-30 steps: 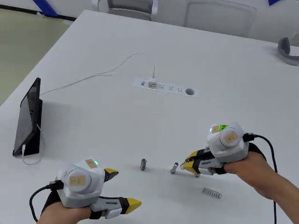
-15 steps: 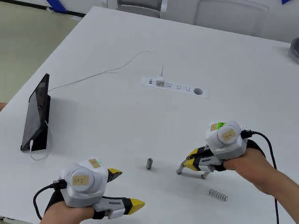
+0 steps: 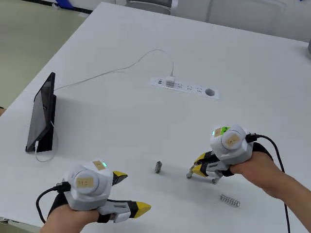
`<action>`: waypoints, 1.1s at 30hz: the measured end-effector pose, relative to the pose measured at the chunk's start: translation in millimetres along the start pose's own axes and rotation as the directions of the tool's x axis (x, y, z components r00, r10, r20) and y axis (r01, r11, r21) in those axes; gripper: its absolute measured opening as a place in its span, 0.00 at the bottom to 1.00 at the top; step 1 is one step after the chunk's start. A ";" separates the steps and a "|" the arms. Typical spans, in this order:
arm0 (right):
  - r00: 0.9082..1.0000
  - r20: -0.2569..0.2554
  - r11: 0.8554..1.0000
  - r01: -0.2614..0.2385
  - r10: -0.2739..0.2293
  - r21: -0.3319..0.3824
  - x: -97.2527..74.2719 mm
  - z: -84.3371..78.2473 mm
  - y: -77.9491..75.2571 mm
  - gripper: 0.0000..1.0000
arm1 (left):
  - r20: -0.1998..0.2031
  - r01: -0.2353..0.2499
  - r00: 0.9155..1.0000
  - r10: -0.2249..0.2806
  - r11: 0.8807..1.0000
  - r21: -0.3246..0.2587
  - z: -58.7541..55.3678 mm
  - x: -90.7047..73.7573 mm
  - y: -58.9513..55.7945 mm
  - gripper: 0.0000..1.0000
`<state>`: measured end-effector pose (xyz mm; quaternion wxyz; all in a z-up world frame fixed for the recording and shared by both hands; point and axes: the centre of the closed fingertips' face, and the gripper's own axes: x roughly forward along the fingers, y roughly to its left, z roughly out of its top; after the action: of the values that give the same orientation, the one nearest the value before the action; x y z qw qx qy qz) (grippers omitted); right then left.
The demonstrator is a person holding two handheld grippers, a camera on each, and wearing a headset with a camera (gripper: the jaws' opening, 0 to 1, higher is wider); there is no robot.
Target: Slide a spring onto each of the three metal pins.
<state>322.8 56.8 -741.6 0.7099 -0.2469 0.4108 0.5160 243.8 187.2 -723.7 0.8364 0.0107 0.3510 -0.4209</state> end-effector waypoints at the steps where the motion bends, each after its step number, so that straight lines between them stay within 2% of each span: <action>1: 1.000 -0.004 1.000 -0.002 0.002 -0.006 1.3 0.1 -0.2 0.13 | 0.000 0.000 1.000 0.000 1.000 0.000 0.1 -0.1 -0.1 0.66; 6: 1.000 -0.023 1.000 -0.008 0.007 -0.027 7.6 -1.5 -0.7 0.13 | 0.002 -0.002 1.000 0.002 1.000 -0.001 0.8 -0.9 0.4 0.66; 15: 0.997 -0.077 0.998 -0.022 0.017 -0.062 22.6 -14.1 -0.2 0.13 | -0.004 -0.002 1.000 0.002 1.000 0.013 1.2 -1.2 3.6 0.66; 24: 0.995 -0.096 0.998 -0.017 0.012 -0.057 35.0 -22.5 0.4 0.13 | -0.009 0.001 1.000 0.000 1.000 0.013 -1.6 -0.1 0.7 0.66; 26: 0.995 -0.100 0.998 -0.018 0.012 -0.054 35.4 -24.4 0.9 0.14 | -0.010 0.000 1.000 0.001 1.000 0.013 -1.7 -0.4 0.2 0.66; 30: 0.995 -0.103 0.999 -0.011 0.007 -0.038 34.1 -26.9 0.1 0.21 | -0.009 -0.002 1.000 0.002 1.000 0.014 -1.5 -1.0 0.3 0.66; 33: 0.996 -0.090 1.000 -0.002 0.000 -0.030 27.1 -26.9 0.7 0.24 | -0.010 -0.003 1.000 0.003 1.000 0.015 -1.1 -1.1 0.6 0.66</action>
<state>316.8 50.6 -778.7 0.6867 -0.2804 0.4346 0.5108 243.1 188.7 -724.0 0.8350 0.0197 0.3522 -0.4222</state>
